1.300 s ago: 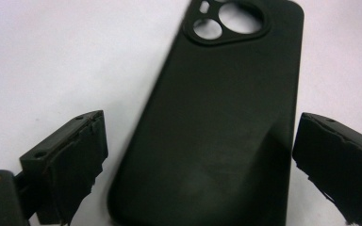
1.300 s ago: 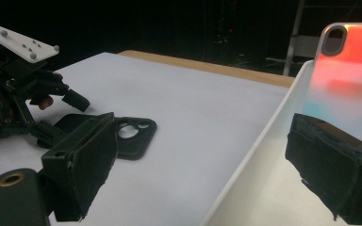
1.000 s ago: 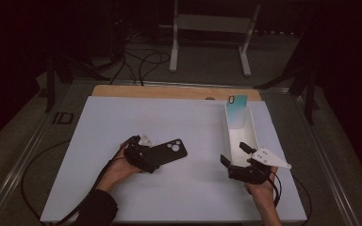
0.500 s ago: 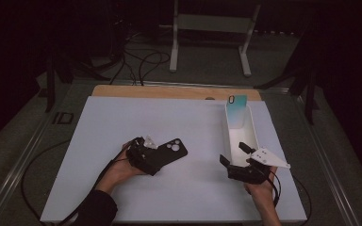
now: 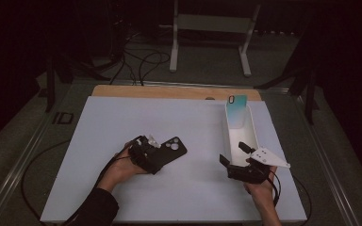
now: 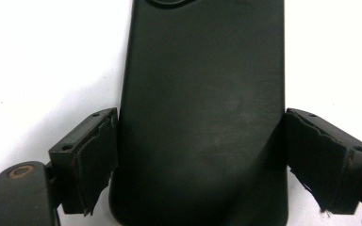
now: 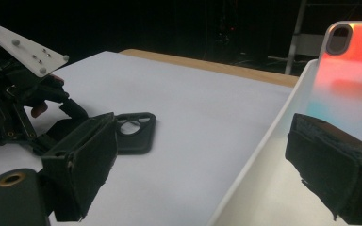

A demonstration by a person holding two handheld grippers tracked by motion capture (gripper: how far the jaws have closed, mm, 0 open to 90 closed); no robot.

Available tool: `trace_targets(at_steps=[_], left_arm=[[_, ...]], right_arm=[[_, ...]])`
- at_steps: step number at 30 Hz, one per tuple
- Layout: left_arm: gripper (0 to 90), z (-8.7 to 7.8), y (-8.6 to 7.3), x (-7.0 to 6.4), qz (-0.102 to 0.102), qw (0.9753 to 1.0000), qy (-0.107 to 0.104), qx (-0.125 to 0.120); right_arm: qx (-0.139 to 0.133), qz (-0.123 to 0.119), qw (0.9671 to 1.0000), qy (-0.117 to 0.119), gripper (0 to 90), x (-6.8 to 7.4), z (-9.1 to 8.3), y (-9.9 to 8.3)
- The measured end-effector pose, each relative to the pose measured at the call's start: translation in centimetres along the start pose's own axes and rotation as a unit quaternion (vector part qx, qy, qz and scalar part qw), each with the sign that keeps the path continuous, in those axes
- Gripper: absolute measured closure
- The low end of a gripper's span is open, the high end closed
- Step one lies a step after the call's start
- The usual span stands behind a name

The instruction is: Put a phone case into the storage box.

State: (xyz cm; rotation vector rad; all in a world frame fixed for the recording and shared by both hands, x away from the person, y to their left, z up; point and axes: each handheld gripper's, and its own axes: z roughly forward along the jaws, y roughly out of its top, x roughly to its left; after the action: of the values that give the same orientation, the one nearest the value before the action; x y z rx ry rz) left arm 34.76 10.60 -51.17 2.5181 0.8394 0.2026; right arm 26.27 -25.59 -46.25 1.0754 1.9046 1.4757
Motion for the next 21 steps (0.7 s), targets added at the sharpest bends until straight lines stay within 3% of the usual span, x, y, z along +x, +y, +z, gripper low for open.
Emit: trace_targets(at_steps=[2, 5, 13, 21], left_arm=[[15.9, 0.0, 0.0, 0.0, -0.003, 1.0, -0.001, -0.003], [16.2, -0.2, -0.1, 0.1, -0.021, 0.9993, -0.02, -0.025], [16.1, -0.9, -0.2, -0.2, -0.026, 0.9985, -0.009, -0.049], [15.9, -2.1, -0.5, -0.4, -0.042, 0.9955, 0.002, -0.085]], right_arm=[[0.0, 0.0, 1.0, -0.001, 9.9, 0.0, 0.0, 0.0], [0.001, 0.0, 1.0, -0.003, 9.9, -0.1, -0.1, 0.0], [0.003, 0.002, 1.0, -0.006, 9.9, -0.3, -0.1, 0.1], [0.011, 0.001, 0.9999, -0.006, 9.9, -0.3, 0.0, 0.2]])
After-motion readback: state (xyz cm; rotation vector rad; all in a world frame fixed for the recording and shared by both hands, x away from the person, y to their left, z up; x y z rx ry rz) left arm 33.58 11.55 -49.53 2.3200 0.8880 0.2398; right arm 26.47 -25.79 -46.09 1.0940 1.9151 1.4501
